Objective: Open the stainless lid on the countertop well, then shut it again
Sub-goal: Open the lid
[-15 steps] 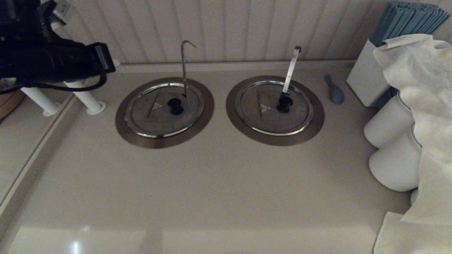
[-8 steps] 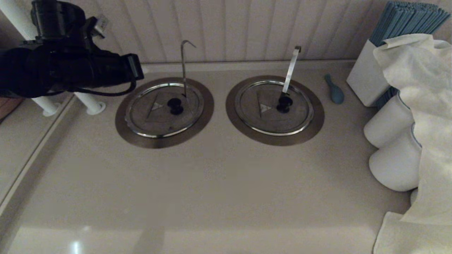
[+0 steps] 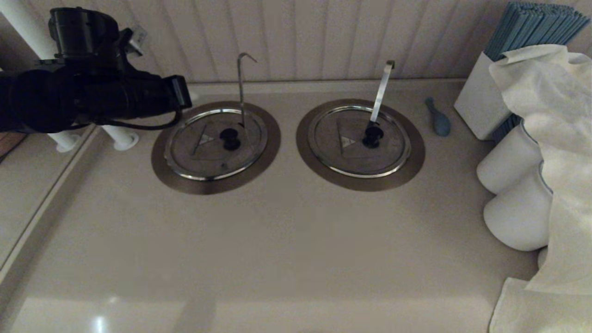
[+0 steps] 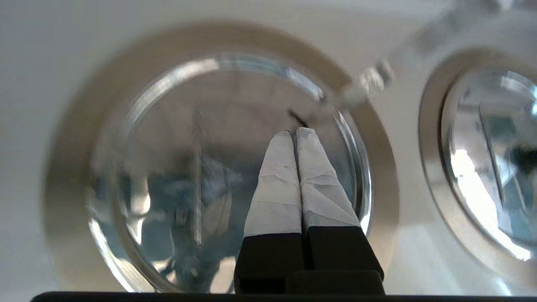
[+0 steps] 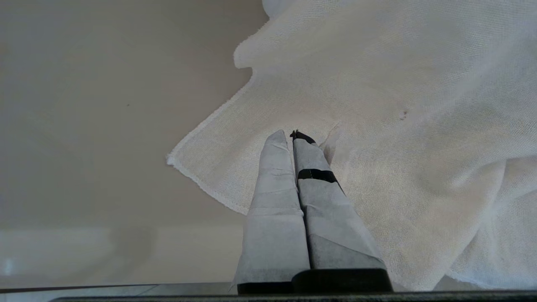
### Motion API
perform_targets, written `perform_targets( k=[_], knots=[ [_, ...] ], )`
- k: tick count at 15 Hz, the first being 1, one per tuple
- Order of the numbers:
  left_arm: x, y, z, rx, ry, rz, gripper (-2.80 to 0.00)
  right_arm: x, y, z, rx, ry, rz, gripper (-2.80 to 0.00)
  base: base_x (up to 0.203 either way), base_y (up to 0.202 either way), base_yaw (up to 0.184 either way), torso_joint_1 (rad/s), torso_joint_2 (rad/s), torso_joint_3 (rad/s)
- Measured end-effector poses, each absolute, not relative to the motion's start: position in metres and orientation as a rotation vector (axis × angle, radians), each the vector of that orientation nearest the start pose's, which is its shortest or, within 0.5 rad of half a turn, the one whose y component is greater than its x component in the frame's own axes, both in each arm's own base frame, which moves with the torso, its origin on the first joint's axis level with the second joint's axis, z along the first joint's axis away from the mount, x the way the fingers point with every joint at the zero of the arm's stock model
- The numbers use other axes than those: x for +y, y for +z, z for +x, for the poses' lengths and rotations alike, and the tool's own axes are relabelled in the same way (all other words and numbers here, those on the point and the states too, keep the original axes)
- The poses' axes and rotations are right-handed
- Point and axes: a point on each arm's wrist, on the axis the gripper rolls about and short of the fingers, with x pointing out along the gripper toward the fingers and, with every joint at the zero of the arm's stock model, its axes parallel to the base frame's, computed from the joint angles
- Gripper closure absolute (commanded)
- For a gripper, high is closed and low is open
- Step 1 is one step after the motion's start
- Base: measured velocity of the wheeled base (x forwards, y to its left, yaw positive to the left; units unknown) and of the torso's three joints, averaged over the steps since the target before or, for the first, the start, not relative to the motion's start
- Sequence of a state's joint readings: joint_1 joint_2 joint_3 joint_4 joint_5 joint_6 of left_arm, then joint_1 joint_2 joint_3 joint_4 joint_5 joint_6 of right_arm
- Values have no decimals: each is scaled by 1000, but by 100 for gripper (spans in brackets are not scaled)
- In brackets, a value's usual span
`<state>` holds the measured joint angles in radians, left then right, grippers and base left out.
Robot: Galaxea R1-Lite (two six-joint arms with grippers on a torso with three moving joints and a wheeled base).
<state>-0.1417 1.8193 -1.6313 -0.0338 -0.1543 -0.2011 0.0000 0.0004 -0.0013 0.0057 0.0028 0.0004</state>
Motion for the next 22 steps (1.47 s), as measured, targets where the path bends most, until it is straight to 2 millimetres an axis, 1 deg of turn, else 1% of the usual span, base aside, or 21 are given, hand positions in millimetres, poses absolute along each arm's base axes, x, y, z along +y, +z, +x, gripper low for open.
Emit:
perform_targets(
  k=[3,6,12,15,22],
  knots=[
    [-57,321,352,167,-295,-197,0,0,75,-23,5,3,1,0,0,0,0,0,0,0],
    [-69,328,357,137,-321,-185,0,0,75,-23,6,3,0,0,0,0,0,0,0,0],
    [-76,324,375,124,-335,-186,0,0,75,-23,5,2,0,0,0,0,0,0,0,0],
    [-76,319,379,139,-336,-186,0,0,75,-23,5,3,1,0,0,0,0,0,0,0],
    [-77,314,382,150,-338,-188,0,0,75,-23,4,3,0,0,0,0,0,0,0,0]
  ],
)
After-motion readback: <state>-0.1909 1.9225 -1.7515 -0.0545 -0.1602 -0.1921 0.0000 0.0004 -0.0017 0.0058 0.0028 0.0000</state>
